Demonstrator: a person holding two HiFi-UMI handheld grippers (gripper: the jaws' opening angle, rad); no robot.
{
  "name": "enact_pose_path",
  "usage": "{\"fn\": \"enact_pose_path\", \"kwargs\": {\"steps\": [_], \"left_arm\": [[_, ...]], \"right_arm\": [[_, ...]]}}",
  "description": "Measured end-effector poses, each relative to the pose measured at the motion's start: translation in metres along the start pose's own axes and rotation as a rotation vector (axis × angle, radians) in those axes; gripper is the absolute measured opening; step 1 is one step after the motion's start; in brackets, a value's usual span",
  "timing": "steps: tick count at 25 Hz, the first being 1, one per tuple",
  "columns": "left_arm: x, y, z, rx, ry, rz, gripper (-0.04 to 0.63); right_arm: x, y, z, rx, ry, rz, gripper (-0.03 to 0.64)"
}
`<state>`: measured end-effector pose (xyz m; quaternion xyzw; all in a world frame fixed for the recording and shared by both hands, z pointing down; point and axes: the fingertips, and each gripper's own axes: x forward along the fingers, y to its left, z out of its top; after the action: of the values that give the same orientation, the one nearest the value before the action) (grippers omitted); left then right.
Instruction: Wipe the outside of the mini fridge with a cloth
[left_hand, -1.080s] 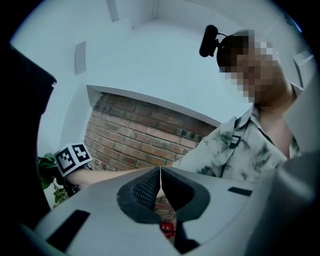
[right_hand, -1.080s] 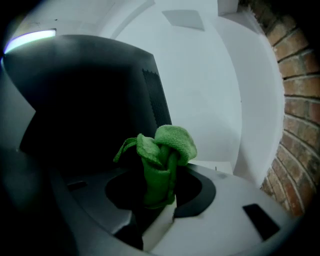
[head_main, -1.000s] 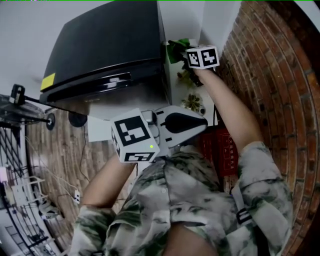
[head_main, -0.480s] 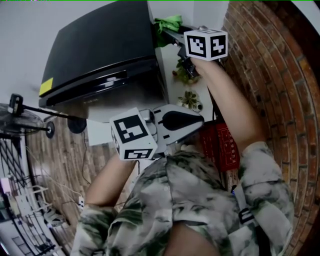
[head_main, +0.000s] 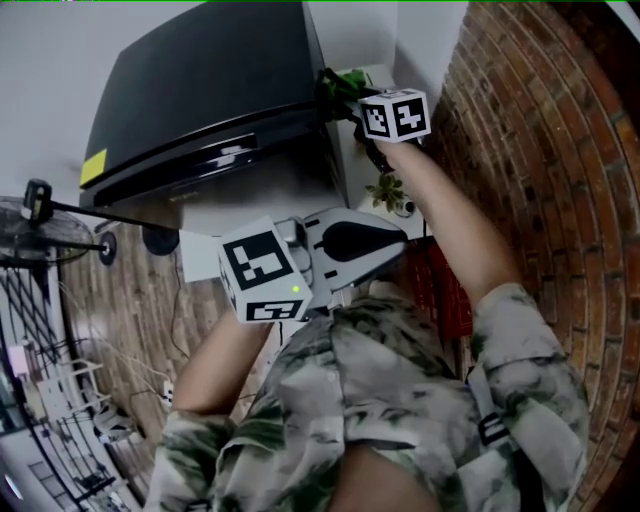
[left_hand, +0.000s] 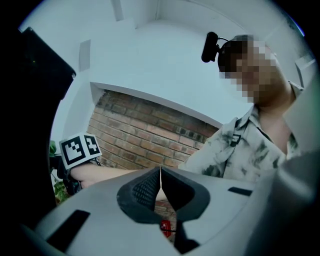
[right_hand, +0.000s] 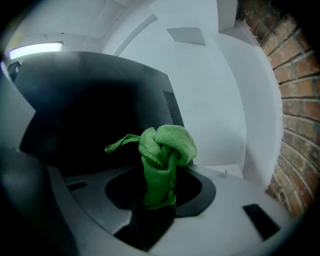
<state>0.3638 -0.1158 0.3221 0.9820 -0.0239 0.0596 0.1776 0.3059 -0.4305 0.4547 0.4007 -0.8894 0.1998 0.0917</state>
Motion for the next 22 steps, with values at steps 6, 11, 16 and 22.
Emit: {"fn": "enact_pose_path", "kwargs": {"steps": [6,11,16,22], "left_arm": [[-0.003,0.005,-0.001,0.0,0.002,0.027,0.028],[-0.005,0.009,-0.002,-0.005,0.005,0.047,0.028],[-0.006,0.01,-0.003,-0.002,0.009,0.052,0.028],[-0.009,0.008,-0.005,-0.001,0.01,0.051,0.028]], "right_arm": [[0.027,-0.022,-0.07,0.019,0.13,-0.034,0.15],[0.042,-0.032,-0.117,0.038,0.222,-0.054,0.15],[0.043,-0.04,-0.153,0.05,0.296,-0.071,0.15],[0.018,-0.034,-0.104,0.078,0.164,-0.044,0.15]]}}
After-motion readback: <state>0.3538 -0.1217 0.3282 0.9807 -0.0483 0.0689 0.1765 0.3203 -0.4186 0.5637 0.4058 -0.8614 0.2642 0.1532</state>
